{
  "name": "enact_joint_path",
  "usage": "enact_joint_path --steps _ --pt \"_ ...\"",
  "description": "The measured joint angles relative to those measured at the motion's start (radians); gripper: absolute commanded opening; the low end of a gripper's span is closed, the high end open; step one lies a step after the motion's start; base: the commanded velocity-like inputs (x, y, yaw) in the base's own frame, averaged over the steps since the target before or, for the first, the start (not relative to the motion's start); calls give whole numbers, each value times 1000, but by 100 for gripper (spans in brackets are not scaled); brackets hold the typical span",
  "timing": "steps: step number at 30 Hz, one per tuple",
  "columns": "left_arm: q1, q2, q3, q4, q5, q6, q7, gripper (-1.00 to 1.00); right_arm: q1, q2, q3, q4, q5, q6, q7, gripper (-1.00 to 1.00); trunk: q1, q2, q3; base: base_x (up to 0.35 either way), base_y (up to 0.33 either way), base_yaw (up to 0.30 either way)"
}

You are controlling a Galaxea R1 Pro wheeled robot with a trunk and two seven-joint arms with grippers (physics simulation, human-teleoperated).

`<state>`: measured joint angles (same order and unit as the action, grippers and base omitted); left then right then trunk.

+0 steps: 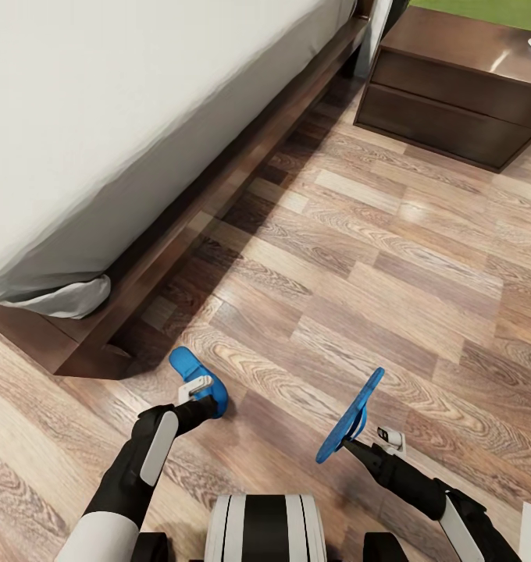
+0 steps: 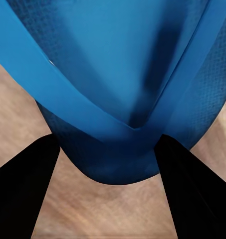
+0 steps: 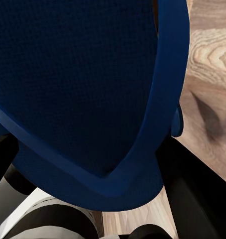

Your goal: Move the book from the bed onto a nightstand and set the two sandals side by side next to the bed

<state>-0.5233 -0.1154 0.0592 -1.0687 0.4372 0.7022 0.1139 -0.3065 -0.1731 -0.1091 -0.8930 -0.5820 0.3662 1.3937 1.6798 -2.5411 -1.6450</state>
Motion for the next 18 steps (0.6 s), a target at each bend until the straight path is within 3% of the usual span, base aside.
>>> enact_joint_path --steps 18 --pt "0 0 -3 -2 -4 -1 1 -100 0 0 0 0 0 0 0 -100 0 0 -4 0 0 0"
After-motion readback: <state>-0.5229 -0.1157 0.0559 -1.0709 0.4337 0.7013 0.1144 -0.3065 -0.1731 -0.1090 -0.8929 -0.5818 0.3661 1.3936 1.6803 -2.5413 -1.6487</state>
